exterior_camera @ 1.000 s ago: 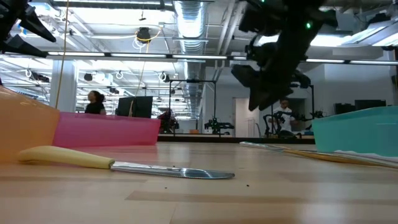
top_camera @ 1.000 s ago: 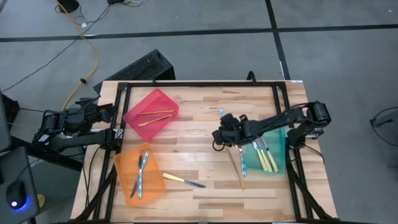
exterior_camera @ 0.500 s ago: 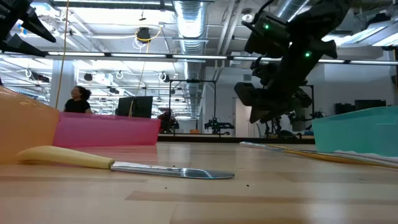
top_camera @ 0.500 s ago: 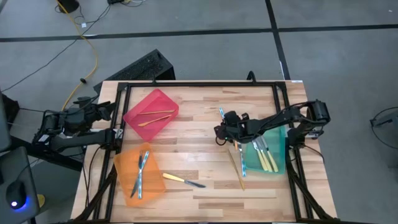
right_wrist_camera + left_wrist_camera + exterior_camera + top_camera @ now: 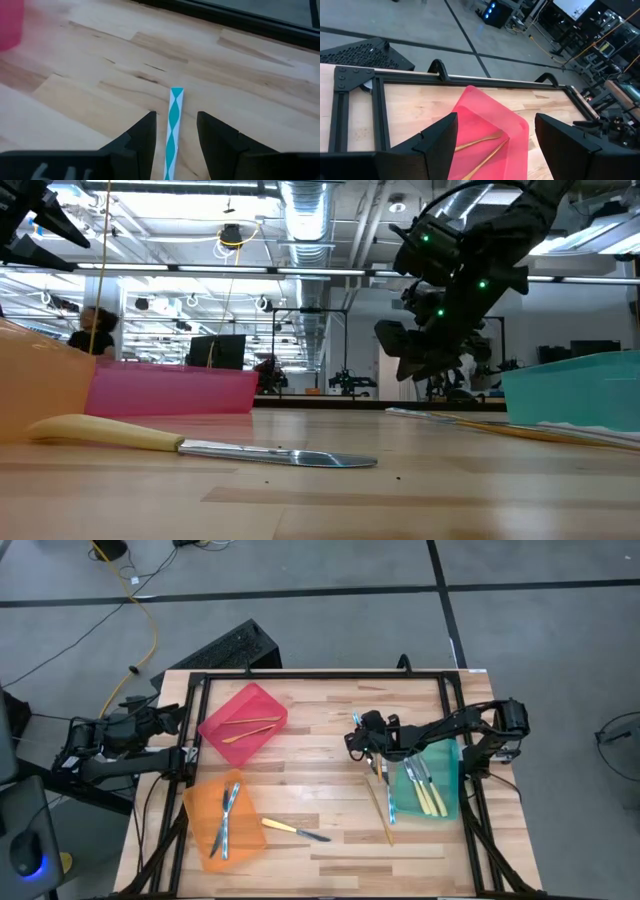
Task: Sort silverware by color (type)
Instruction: Put the top blue knife into the orange bin
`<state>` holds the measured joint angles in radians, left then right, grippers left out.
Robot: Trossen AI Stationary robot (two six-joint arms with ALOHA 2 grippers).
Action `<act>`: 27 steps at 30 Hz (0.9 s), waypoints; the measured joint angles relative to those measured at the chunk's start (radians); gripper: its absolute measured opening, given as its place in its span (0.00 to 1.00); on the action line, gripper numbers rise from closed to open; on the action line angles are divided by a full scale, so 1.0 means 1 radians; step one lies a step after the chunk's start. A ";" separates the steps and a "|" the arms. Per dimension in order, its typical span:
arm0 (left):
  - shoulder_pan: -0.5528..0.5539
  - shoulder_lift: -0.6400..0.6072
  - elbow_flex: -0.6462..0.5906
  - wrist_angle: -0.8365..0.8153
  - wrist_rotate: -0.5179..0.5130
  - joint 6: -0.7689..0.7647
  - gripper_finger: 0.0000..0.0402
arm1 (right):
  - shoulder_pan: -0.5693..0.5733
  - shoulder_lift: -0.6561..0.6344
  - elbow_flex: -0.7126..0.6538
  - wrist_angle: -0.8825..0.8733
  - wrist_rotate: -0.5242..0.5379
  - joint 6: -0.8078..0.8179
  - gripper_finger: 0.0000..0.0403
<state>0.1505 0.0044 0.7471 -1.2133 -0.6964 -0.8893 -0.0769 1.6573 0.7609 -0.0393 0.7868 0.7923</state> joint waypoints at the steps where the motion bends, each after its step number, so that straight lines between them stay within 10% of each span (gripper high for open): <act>1: 0.000 0.000 0.000 0.000 0.000 0.002 0.61 | 0.000 0.000 0.000 0.005 0.000 -0.010 0.41; 27: 0.000 0.000 0.000 0.000 -0.018 -0.014 0.61 | -0.019 0.000 0.001 0.099 -0.058 -0.060 0.41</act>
<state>0.1505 0.0044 0.7471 -1.2137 -0.7142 -0.9031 -0.0956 1.6573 0.7616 0.0596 0.7289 0.7322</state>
